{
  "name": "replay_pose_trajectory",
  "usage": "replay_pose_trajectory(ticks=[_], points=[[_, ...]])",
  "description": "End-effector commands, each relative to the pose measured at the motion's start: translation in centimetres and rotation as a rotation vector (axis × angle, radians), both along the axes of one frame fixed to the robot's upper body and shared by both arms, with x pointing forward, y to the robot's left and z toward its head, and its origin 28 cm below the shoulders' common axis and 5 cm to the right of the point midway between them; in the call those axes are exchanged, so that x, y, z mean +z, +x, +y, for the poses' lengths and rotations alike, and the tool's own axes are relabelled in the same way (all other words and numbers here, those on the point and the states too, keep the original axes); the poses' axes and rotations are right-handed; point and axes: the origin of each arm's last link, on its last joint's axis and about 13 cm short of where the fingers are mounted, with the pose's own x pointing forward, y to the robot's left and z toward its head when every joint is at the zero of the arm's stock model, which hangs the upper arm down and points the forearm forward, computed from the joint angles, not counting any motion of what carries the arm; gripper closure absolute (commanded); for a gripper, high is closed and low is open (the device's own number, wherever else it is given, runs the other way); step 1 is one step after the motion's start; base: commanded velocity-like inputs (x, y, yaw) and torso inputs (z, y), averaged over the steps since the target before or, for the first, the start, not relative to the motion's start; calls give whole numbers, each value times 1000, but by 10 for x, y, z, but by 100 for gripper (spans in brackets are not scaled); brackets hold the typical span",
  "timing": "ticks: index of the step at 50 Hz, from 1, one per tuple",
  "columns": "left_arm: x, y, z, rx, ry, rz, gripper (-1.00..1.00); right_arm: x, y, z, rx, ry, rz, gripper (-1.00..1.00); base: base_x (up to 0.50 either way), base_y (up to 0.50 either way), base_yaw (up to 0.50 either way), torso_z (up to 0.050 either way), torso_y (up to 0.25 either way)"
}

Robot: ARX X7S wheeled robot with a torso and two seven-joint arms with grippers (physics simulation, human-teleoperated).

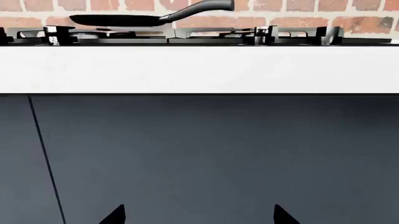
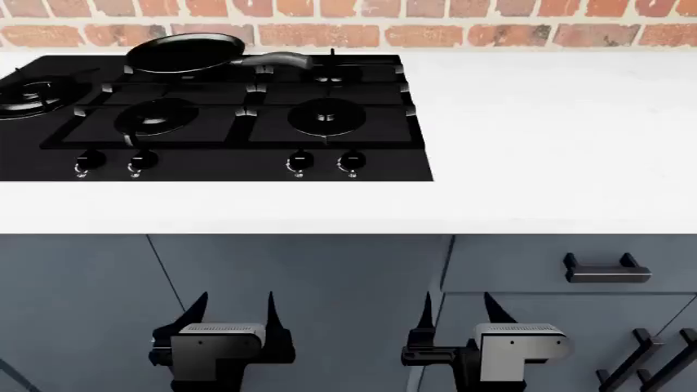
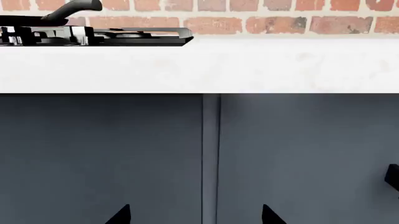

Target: Pick the kettle from the counter and place it on a stove burner. Then turn the burner on.

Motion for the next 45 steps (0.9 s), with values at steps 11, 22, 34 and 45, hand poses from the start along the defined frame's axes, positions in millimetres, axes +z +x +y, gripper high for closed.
replay_pose_trajectory(ticks=[11,22,34,45], points=[[-1,1,0,3,0,2,-100,-1,1,-1,-56,0,13,-100,0,69,0,0,0],[0,0,0,6,4,4,-100,-1,1,-1,-57,2,8,-100,0,500,0,0,0],[0,0,0,11,4,6,-100,0,2,0,-57,4,7,-100,0,500,0,0,0],[-1,0,0,12,0,9,-100,-1,3,0,-53,3,11,-100,0,500,0,0,0]])
